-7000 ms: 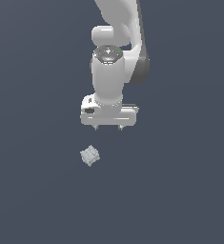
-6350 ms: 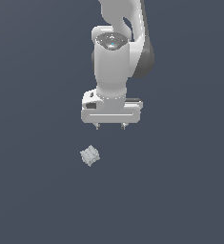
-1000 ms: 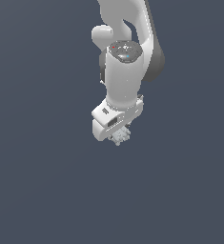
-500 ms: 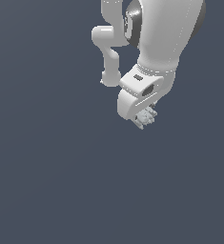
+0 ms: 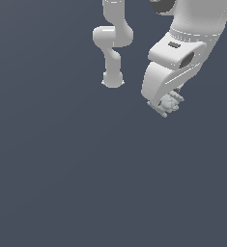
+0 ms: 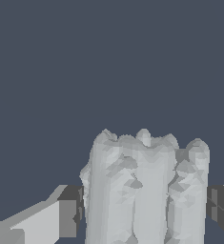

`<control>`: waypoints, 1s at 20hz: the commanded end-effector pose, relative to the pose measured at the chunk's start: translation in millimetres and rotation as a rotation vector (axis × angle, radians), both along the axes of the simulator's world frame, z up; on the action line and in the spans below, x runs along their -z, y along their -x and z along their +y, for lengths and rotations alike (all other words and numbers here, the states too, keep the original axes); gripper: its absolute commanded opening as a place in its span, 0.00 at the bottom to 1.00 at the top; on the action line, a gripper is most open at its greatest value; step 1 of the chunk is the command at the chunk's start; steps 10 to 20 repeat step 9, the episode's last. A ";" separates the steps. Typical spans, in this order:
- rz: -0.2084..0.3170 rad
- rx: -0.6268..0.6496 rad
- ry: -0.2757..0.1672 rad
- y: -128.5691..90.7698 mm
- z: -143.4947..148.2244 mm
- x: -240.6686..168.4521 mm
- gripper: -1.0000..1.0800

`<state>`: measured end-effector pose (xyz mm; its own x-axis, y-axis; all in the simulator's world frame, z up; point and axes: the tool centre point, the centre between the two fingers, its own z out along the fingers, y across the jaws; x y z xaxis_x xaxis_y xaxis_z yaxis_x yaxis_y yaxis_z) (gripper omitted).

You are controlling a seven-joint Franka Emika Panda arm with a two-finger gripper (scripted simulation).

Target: Pick up the object and move it to a goal position.

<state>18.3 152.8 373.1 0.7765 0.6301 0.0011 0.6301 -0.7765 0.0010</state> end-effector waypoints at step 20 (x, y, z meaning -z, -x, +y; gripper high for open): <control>0.001 0.001 0.000 -1.0 10.5 -13.2 0.00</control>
